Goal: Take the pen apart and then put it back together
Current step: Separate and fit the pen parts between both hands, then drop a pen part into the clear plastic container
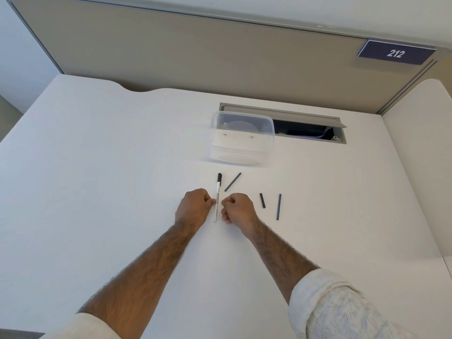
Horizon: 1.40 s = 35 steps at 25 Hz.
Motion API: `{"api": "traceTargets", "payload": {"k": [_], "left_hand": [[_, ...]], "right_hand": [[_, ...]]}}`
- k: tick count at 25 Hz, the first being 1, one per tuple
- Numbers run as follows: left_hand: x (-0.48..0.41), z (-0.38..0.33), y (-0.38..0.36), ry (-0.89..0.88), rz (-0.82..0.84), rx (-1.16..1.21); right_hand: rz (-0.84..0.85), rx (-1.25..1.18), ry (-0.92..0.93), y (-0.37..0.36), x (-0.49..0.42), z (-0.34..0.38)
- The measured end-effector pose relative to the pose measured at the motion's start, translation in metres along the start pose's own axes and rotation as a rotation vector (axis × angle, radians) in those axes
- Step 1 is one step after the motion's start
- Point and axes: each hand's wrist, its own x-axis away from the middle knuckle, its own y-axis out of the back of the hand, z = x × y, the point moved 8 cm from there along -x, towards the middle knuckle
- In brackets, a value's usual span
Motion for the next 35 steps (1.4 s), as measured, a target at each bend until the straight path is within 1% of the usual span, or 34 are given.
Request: {"api": "traceTargets", "payload": {"k": [2,5,6,8,11,14,19,22,29,35], "left_hand": [[0.001,-0.002,0.007,-0.056,-0.045,-0.144],[-0.003,-0.006,0.012,-0.275,-0.209,-0.309],[-0.007,-0.005,0.01,-0.328,-0.225,-0.345],[-0.017,0.002,0.0,-0.368,-0.187,-0.432],[-0.03,0.017,-0.009,-0.357,-0.141,-0.537],[-0.036,0.026,-0.012,-0.34,-0.153,-0.532],[-0.037,0.027,-0.011,-0.347,-0.176,-0.53],[-0.036,0.026,-0.01,-0.352,-0.174,-0.518],[-0.036,0.025,-0.01,-0.356,-0.175,-0.513],[-0.036,0.025,-0.01,-0.355,-0.178,-0.52]], "right_hand": [[-0.014,0.004,0.01,0.004,0.0,-0.001],[-0.114,0.05,0.07,0.016,-0.007,0.001],[-0.163,0.094,0.092,0.021,-0.009,0.004],[-0.233,0.196,0.111,0.029,-0.012,0.013],[-0.291,0.348,0.112,0.04,-0.019,0.03],[-0.322,0.494,0.055,0.047,-0.033,0.044],[-0.323,0.596,0.03,0.037,-0.053,0.076],[-0.305,0.67,-0.01,0.029,-0.059,0.084],[-0.295,0.605,-0.103,0.028,-0.065,0.082],[-0.27,0.586,-0.068,0.02,-0.064,0.076]]}}
